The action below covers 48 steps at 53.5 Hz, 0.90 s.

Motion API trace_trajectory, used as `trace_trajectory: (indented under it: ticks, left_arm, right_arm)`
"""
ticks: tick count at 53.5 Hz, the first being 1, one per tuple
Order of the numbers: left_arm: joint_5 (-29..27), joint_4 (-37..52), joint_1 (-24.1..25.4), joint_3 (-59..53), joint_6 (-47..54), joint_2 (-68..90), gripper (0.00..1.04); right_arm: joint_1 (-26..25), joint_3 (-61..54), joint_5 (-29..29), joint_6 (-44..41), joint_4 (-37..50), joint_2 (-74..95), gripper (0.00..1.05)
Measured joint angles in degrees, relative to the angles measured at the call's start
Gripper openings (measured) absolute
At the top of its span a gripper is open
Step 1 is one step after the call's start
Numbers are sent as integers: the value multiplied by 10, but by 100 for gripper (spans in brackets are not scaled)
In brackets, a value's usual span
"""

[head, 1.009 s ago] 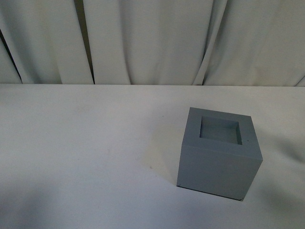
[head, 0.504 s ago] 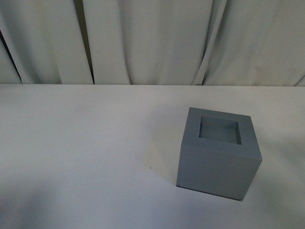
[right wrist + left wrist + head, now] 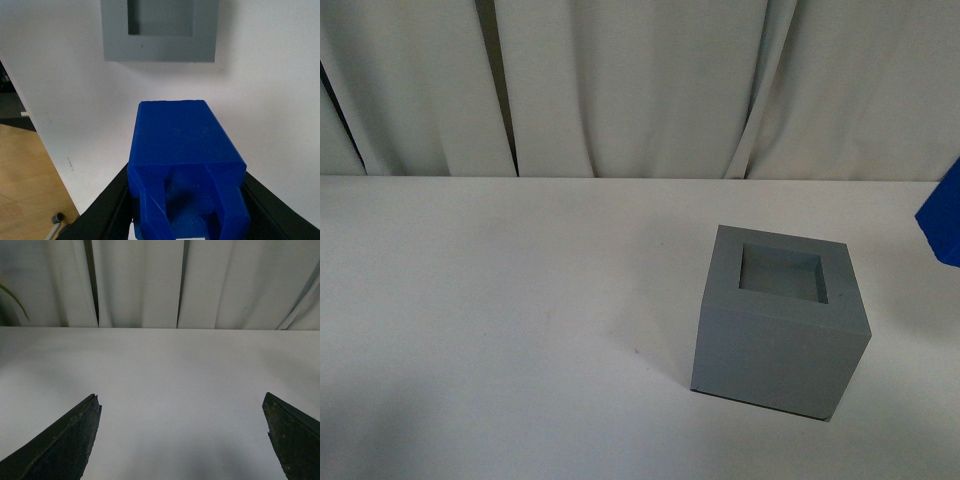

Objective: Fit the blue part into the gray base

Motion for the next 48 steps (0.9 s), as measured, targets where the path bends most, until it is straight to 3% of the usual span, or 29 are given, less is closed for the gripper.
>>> trace_trajectory:
  ticks: [22, 48]
  left_arm:
    - [0, 0, 0, 0, 0, 0, 99]
    - [0, 0, 0, 0, 0, 0, 99]
  right_arm:
    - [97, 12, 12, 72, 19, 17, 48]
    - [125, 55, 35, 105, 20, 74, 48]
